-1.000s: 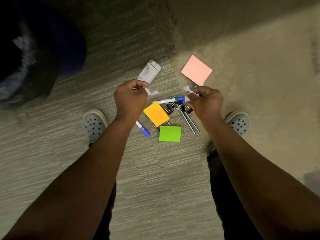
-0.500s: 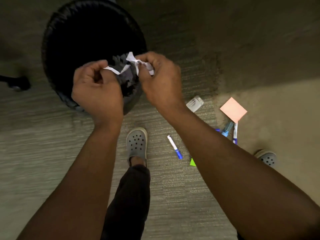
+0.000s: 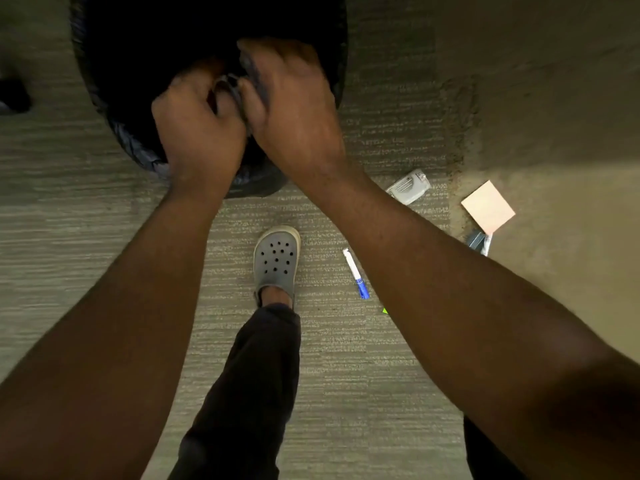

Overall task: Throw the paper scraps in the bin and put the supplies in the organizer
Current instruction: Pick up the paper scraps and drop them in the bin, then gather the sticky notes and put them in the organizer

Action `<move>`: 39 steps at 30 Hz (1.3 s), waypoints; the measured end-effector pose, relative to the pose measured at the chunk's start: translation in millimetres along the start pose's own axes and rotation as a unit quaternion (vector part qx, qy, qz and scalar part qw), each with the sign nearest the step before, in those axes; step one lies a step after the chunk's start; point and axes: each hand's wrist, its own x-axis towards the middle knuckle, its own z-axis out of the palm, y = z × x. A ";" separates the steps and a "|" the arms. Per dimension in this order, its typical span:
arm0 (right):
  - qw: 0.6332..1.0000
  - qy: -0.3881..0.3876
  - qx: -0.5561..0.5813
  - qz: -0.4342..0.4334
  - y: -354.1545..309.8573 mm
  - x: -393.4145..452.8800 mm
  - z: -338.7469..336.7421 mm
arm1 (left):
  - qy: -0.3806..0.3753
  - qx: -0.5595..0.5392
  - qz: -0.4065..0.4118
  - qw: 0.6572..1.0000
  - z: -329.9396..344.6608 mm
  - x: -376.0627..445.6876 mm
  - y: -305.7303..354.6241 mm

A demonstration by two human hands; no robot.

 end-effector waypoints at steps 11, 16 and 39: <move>0.972 0.099 -0.020 0.211 121.2 -138.1 -101.4 | -0.039 -0.098 0.134 0.985 61.5 -136.7 64.6; 0.936 -0.023 -0.096 0.338 229.5 -219.9 -140.3 | -0.232 -0.032 0.072 0.969 143.7 -193.5 39.8; 0.883 -0.167 -0.238 0.369 411.0 -217.8 -141.4 | -0.398 0.057 -0.008 0.916 295.8 -245.6 6.5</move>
